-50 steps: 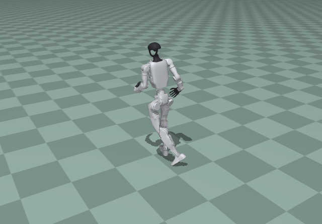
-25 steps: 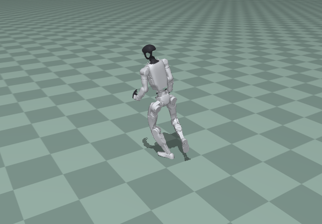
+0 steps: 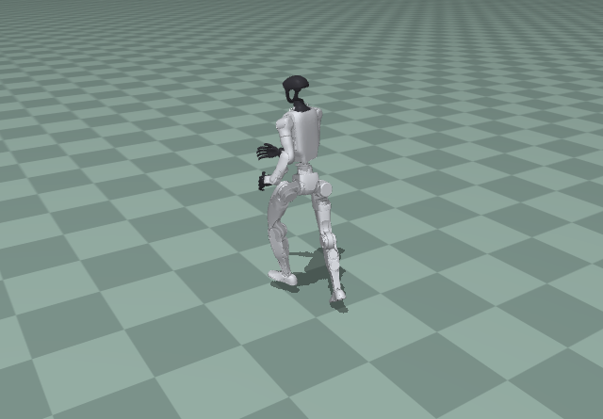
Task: Walk run
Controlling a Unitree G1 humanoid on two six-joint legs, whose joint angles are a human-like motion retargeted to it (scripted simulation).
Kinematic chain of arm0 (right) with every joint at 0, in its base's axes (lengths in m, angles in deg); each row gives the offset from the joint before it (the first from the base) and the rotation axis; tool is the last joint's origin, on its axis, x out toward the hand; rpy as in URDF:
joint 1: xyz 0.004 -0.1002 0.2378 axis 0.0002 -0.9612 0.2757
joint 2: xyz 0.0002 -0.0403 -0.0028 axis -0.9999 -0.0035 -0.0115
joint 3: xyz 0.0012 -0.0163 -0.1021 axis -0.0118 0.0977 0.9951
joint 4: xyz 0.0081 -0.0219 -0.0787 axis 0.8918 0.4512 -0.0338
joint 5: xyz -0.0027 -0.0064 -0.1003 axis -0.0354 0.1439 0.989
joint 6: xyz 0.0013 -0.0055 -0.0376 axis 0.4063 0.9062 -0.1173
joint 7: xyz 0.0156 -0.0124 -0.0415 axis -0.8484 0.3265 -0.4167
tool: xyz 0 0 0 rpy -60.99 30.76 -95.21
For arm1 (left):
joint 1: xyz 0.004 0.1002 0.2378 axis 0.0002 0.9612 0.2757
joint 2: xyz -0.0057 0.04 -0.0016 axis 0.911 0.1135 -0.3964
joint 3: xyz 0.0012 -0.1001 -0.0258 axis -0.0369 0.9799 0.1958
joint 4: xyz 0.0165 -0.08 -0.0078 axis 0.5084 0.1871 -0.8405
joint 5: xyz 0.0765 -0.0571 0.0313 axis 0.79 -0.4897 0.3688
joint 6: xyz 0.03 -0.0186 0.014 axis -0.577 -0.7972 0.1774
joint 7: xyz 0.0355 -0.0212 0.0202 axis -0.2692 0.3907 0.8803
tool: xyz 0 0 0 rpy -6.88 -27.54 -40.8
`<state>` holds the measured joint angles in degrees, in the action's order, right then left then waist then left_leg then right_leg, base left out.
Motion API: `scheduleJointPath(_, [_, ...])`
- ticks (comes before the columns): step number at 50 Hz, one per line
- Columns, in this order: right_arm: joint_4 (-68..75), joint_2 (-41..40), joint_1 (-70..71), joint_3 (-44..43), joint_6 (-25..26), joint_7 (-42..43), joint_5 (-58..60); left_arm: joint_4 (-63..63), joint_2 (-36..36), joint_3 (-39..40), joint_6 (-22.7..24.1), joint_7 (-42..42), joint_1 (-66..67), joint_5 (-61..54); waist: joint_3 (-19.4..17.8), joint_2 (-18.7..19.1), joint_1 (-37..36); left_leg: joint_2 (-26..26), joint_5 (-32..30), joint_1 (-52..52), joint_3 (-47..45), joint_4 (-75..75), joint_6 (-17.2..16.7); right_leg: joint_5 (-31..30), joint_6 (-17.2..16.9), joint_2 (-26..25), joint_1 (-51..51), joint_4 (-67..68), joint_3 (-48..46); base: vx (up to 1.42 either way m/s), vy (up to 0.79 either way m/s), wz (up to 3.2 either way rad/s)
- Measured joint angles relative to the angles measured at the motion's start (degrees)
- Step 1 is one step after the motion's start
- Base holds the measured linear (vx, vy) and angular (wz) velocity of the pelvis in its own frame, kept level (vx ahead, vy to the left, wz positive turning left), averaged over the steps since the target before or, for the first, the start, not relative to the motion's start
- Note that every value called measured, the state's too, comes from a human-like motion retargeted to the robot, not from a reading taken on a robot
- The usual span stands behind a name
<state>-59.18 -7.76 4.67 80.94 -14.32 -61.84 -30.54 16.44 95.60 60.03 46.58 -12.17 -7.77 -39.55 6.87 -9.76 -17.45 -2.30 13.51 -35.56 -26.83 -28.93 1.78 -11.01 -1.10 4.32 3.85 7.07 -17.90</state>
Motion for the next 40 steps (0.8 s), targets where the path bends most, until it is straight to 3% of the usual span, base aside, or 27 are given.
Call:
scheduleJointPath(2, [-0.3,0.2,-0.6,-1.2,-2.5,0.5,-2.9,-1.6,3.6,0.7,1.3,3.1,-0.1,-0.9,-1.3,-0.2,-3.5,1.9,-0.8,-1.4,8.5,10.6,-3.1,-6.6,0.0,-1.1,3.9,2.5,-1.6,2.12,-0.35,-0.27])
scheduleJointPath(3, [1.7,0.7,-0.6,-3.3,-2.6,-0.6,-2.3,-1.6,5.5,0.0,1.5,4.3,-2.0,-1.1,-1.3,0.4,-2.6,0.2,-1.2,-1.4,8.1,12.9,-3.9,-6.9,1.3,-1.7,5.3,6.1,-6.5,1.75,-0.43,0.71])
scheduleJointPath(5, [8.6,0.8,-1.1,-7.6,0.0,-0.8,1.1,0.2,7.0,-1.5,-0.1,4.0,-8.6,-0.1,-3.1,4.7,-0.1,-2.0,-9.9,0.4,12.6,13.0,-1.3,-4.0,6.5,-5.0,6.6,18.9,-14.7,2.16,-0.51,1.34])
scheduleJointPath(7, [18.2,-0.6,-3.7,-11.2,-0.6,0.5,3.3,1.1,5.4,-1.6,-1.6,1.0,-15.8,0.6,-5.9,5.4,4.6,-4.1,11.4,3.0,12.6,-3.2,1.1,0.2,9.4,-1.7,-1.0,44.1,-15.1,2.20,-0.55,0.75])
scheduleJointPath(8, [23.1,-1.1,-6.3,-11.3,-1.8,1.4,3.2,0.8,4.6,-2.3,-2.8,1.4,-18.8,0.6,-6.3,5.1,6.3,-2.7,13.1,4.2,18.4,-4.7,-0.2,3.3,9.9,-0.3,-6.4,55.9,-12.7,2.13,-0.46,-0.01])
scheduleJointPath(10, [29.5,-0.2,-14.1,-13.1,-1.9,0.2,2.4,-0.8,0.9,-2.8,-5.0,0.4,-22.8,0.4,-5.1,3.7,13.9,-0.6,19.6,14.5,13.7,-2.9,2.6,11.5,9.2,7.0,-19.0,76.2,-12.0,2.43,-0.22,0.46])
scheduleJointPath(12, [31.2,3.3,-21.0,-13.9,-3.1,-3.8,0.5,-6.0,-2.4,-1.3,-7.4,-2.5,-23.6,-3.4,2.5,1.8,25.4,8.1,15.9,19.7,14.7,6.7,2.3,19.0,9.0,14.2,-35.8,82.1,-8.4,2.41,-0.26,0.87])
scheduleJointPath(13, [31.6,5.5,-22.8,-14.7,-5.1,-5.4,-1.4,-10.0,-2.3,-2.8,-8.5,-1.8,-23.2,-5.9,5.1,2.7,31.5,10.5,11.9,24.5,13.9,12.5,2.1,22.0,8.4,16.3,-41.7,80.4,-8.7,2.45,-0.48,1.39])
scheduleJointPath(15, [30.0,9.1,-26.2,-16.4,-9.4,-7.4,-6.2,-16.6,-1.5,-8.0,-9.6,0.1,-22.2,-9.3,6.7,5.9,38.4,9.3,-1.1,33.7,12.2,18.2,-2.7,26.7,9.9,20.6,-47.3,70.5,-14.8,2.30,-0.55,1.55])
scheduleJointPath(17, [26.0,11.8,-29.8,-17.5,-13.1,-7.0,-8.7,-22.6,-0.9,-12.2,-10.9,-1.0,-20.3,-12.0,7.3,9.5,41.4,6.0,-21.5,38.9,9.2,20.1,-8.5,28.3,9.9,16.0,-49.3,51.1,-17.7,2.33,-0.75,0.98])
scheduleJointPath(19, [20.3,13.4,-31.4,-18.1,-15.5,-4.3,-9.6,-28.2,-0.2,-14.2,-13.4,-2.8,-17.0,-15.1,7.4,9.6,43.4,6.0,-29.9,43.5,4.6,19.1,-8.7,28.7,6.9,10.4,-48.9,30.5,-12.9,2.35,-0.88,0.34])
scheduleJointPath(21, [17.9,11.8,-27.0,-16.6,-15.9,-2.5,-10.5,-29.2,-0.6,-12.7,-15.0,-4.5,-13.8,-15.6,7.1,6.1,43.5,9.4,-29.6,45.9,-0.2,13.7,-4.4,28.0,5.4,8.8,-47.7,19.8,-4.3,2.50,-0.91,-0.55])
scheduleJointPath(23, [19.3,8.0,-18.0,-13.9,-14.5,-5.2,-11.6,-24.9,-2.5,-9.0,-15.6,-5.7,-11.2,-12.6,5.7,2.2,42.8,9.3,-24.8,46.4,-8.5,3.6,0.6,22.5,8.1,10.9,-45.3,20.1,2.0,1.75,-0.37,-0.77])
scheduleJointPath(24, [20.0,6.4,-12.9,-12.0,-13.2,-7.4,-12.6,-20.7,-4.1,-6.5,-15.0,-5.9,-10.2,-9.6,4.7,0.5,40.8,9.0,-21.8,44.5,-11.0,-3.7,2.8,26.9,9.2,12.2,-43.7,25.3,3.1,1.95,-0.30,-1.05])
scheduleJointPath(25, [20.5,5.1,-7.8,-9.9,-11.7,-9.5,-13.7,-16.0,-5.9,-3.8,-14.1,-5.8,-9.4,-6.2,3.8,-1.1,37.9,8.9,-18.7,41.6,-12.8,-11.8,4.8,35.7,9.8,13.5,-42.2,32.3,3.2,2.45,-0.43,-0.90])
scheduleJointPath(27, [19.7,1.6,-2.0,-4.7,-8.5,-9.1,-15.6,-4.0,-7.4,-0.1,-11.1,-3.5,-5.5,0.7,2.9,-2.7,31.6,9.2,-12.8,31.0,-9.2,-25.0,7.3,42.1,5.2,15.7,-34.7,33.9,5.3,2.81,-0.53,-0.47])
scheduleJointPath(28, [18.3,0.2,0.0,-4.3,-7.5,-10.2,-16.5,0.9,-8.2,0.5,-10.4,-3.0,-3.2,2.9,3.8,-3.7,26.2,9.0,-9.9,23.9,-9.2,-28.8,6.7,43.3,2.9,15.2,-31.1,31.8,6.9,2.75,-0.47,-0.42])
scheduleJointPath(30, [11.8,1.2,3.6,-4.3,-4.5,-11.4,-18.7,9.3,-7.6,0.2,-8.1,-2.8,-1.0,2.8,6.4,-1.0,14.7,3.9,-4.4,8.8,-3.7,-30.0,3.8,39.6,1.1,9.3,-21.8,22.2,-0.4,2.58,-0.38,-0.45])
scheduleJointPath(31, [7.7,1.3,3.2,-5.3,-1.4,-10.6,-15.1,12.4,-7.7,1.3,-7.5,-3.1,-0.6,-1.6,6.4,0.6,9.1,1.2,-2.5,4.6,-2.9,-26.2,3.4,32.4,0.8,4.7,-15.5,15.2,-2.8,2.40,-0.31,-1.04])
scheduleJointPath(33, [1.2,0.9,2.1,-7.9,2.9,-10.2,-9.3,16.8,-9.4,5.0,-6.9,-5.2,0.1,-10.1,5.9,1.3,0.9,-0.8,-1.4,-1.0,-1.2,-13.7,1.4,14.9,0.0,-0.7,-5.0,5.7,-3.2,2.08,-0.36,-1.35])
scheduleJointPath(35, [-2.4,1.0,1.5,-7.3,2.5,-8.4,-9.2,16.4,-10.0,6.6,-6.5,-6.8,-0.1,-17.0,4.3,-0.1,-3.8,1.6,-1.7,-2.8,2.4,3.2,-1.9,-7.8,-3.2,-1.8,2.0,0.4,0.5,1.68,-0.51,-0.95])
scheduleJointPath(38, [0.0,1.5,0.2,-6.3,1.6,-9.4,-8.5,7.6,-5.5,4.3,-5.3,-4.6,-3.0,-19.6,3.3,-0.2,-6.2,0.3,-0.3,-5.6,7.6,15.9,-5.2,-12.0,-0.1,-2.4,7.6,5.1,-6.8,2.81,-0.53,-0.29])
scheduleJointPath(40, [5.3,1.5,-2.3,-10.5,2.9,-10.2,-3.4,4.2,-3.5,1.2,-6.3,-3.0,-7.7,-17.8,3.4,4.3,-5.4,-2.2,-2.9,-5.4,11.0,14.7,-5.6,-11.7,5.3,-6.5,9.2,14.8,-14.1,2.43,-0.47,1.12])
